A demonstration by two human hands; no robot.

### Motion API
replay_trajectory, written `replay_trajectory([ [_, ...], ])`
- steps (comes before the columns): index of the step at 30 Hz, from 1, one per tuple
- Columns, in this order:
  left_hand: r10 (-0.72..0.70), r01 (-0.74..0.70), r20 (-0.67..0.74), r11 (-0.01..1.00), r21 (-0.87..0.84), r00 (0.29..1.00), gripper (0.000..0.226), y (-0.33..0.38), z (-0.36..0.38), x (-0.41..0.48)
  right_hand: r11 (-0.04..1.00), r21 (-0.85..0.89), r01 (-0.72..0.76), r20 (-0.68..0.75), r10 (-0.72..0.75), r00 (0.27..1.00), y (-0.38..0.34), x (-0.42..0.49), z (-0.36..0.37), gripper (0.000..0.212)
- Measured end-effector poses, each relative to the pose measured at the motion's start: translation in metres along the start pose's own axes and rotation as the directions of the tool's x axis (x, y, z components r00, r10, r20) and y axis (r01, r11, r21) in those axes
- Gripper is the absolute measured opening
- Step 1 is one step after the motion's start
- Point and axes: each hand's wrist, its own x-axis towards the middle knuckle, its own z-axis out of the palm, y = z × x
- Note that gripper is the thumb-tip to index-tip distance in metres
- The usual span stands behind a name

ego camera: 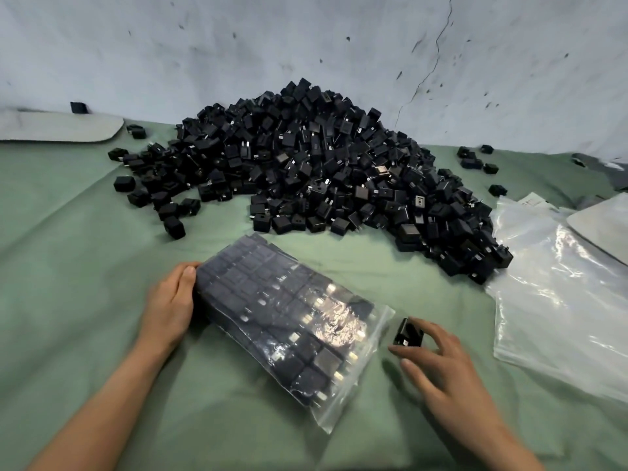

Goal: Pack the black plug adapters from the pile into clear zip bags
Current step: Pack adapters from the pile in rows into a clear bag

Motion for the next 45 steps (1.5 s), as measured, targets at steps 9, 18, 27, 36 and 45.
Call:
replay_trajectory([
  [9, -0.018, 0.018, 0.009, 1.0, 0.012, 1.0, 0.03, -0.001, 0.0, 0.0, 0.943, -0.119, -0.309, -0.171, 0.287, 0.943, 0.018, 0.001, -0.001, 0.045],
  [18, -0.021, 0.021, -0.008, 0.999, 0.037, 1.0, 0.03, 0.003, -0.001, -0.001, 0.94, 0.122, -0.317, -0.299, 0.34, 0.892, 0.028, -0.008, -0.017, 0.016],
  [27, -0.044, 0.044, -0.006, 0.998, 0.035, 0.999, 0.03, 0.007, -0.002, -0.003, 0.971, 0.122, -0.204, -0.055, 0.211, 0.976, 0.011, -0.008, -0.016, 0.02],
  [36, -0.044, 0.044, 0.0, 0.999, 0.02, 0.999, 0.031, 0.01, -0.002, -0.003, 0.914, 0.399, -0.069, 0.013, 0.07, 0.997, -0.037, -0.017, 0.02, 0.031],
  [45, -0.031, 0.03, 0.011, 0.999, 0.022, 0.999, 0.031, 0.008, -0.002, -0.002, 0.985, 0.153, 0.075, 0.281, -0.116, 0.953, -0.036, 0.008, 0.035, 0.044],
])
